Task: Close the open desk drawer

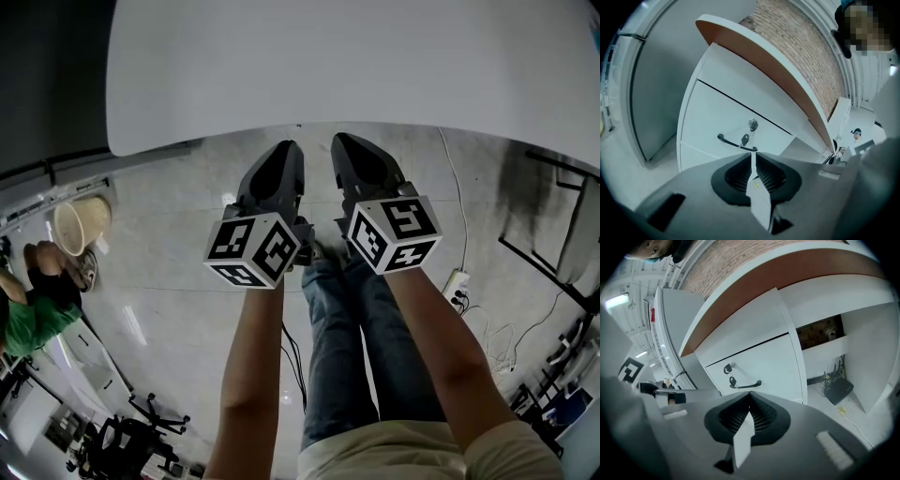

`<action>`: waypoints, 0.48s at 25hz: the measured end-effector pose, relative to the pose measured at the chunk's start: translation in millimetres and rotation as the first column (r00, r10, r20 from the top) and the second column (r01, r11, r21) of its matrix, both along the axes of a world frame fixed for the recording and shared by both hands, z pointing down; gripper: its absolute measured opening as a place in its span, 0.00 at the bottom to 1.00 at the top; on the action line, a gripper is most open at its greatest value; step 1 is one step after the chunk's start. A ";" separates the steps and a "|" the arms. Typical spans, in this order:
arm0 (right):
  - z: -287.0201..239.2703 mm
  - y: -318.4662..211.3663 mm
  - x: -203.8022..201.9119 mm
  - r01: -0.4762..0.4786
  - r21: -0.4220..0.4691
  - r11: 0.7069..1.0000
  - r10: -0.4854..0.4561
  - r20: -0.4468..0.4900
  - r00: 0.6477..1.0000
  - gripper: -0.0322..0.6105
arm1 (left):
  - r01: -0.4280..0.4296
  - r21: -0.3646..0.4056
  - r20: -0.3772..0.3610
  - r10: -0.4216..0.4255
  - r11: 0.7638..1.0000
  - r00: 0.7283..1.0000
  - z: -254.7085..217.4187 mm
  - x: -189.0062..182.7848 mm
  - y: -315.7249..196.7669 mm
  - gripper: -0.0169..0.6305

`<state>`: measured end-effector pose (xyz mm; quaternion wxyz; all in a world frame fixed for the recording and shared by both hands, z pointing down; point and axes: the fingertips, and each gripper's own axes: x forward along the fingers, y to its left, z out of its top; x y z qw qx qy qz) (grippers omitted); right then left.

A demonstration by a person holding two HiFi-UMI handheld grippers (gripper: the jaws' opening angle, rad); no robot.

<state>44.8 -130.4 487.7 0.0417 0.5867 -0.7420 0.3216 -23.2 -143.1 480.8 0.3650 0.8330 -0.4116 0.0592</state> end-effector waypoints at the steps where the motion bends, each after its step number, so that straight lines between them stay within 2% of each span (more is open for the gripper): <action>1: -3.4 3.7 -0.2 0.004 0.005 1.000 -0.004 0.001 1.000 0.05 | 0.000 0.005 0.005 0.000 1.000 1.000 -2.9 0.6 4.1 0.06; 5: -22.3 21.0 -0.5 0.019 0.016 1.000 -0.019 -0.004 1.000 0.05 | 0.007 0.016 0.015 -0.007 1.000 1.000 -18.2 1.5 22.5 0.02; 12: -58.7 41.3 12.9 0.037 0.026 0.999 -0.037 -0.025 0.999 0.05 | 0.026 0.018 -0.001 -0.026 1.000 1.000 -51.1 10.6 50.9 0.02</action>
